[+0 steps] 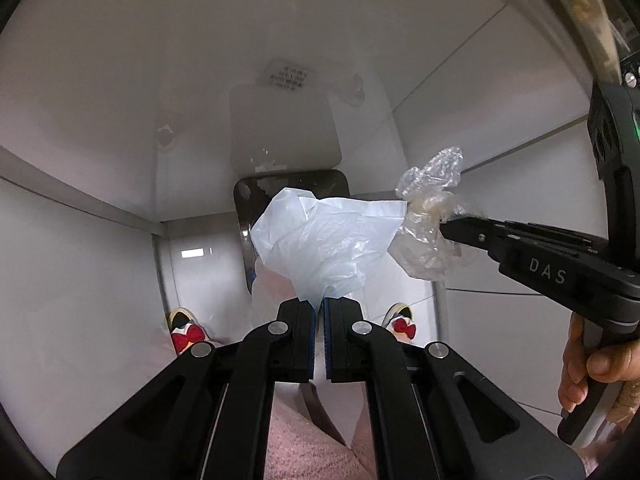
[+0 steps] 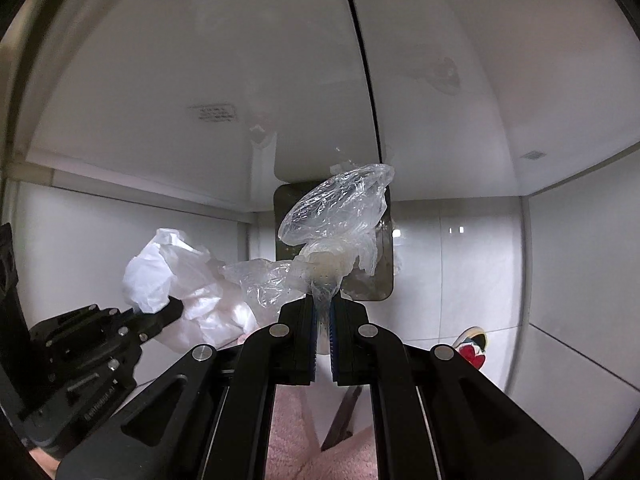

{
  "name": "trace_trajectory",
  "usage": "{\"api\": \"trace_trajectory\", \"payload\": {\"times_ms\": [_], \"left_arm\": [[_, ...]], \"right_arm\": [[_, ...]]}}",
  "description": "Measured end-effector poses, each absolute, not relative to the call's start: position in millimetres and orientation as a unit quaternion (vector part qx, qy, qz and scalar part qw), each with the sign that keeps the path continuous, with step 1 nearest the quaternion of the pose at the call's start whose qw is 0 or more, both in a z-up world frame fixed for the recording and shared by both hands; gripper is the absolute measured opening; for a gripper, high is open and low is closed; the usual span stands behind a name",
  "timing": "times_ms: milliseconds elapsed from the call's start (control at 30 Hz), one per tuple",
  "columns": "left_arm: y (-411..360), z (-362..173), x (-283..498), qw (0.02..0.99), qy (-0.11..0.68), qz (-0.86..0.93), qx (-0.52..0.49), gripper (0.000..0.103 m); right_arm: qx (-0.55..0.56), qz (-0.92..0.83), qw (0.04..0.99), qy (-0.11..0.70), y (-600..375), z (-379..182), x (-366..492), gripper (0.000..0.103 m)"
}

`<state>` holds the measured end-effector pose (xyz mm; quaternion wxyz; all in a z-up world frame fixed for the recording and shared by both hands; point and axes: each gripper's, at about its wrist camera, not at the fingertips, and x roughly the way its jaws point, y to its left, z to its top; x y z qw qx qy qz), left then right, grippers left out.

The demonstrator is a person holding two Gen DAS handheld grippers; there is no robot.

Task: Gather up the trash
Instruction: 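Lower both tools over the bin and open them to drop the bags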

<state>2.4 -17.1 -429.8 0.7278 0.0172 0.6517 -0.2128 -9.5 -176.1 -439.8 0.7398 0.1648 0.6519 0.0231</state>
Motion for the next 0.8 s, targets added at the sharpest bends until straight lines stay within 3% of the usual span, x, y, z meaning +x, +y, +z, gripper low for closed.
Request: {"api": "trace_trajectory", "payload": {"times_ms": [400, 667, 700, 767, 800], "left_arm": [[-27.9, -464.8, 20.2, 0.709, 0.672, -0.214, 0.014, 0.004], [-26.4, -461.7, 25.4, 0.712, 0.667, -0.22, 0.013, 0.019], [-26.0, -459.9, 25.4, 0.713, 0.665, -0.219, 0.013, 0.022], [-25.5, -458.9, 25.2, 0.716, 0.663, -0.219, 0.014, 0.026], [-24.7, -457.3, 25.5, 0.718, 0.661, -0.218, 0.016, 0.028]], "right_arm": [[0.185, 0.024, 0.717, 0.672, -172.9, -473.6, 10.0, 0.01], [0.196, 0.023, 0.718, 0.668, -168.9, -470.4, 20.3, 0.013], [0.197, 0.022, 0.718, 0.667, -169.6, -469.7, 20.7, 0.017], [0.201, 0.021, 0.721, 0.663, -171.2, -467.5, 22.1, 0.044], [0.2, 0.02, 0.724, 0.66, -171.1, -466.8, 23.2, 0.045]]}}
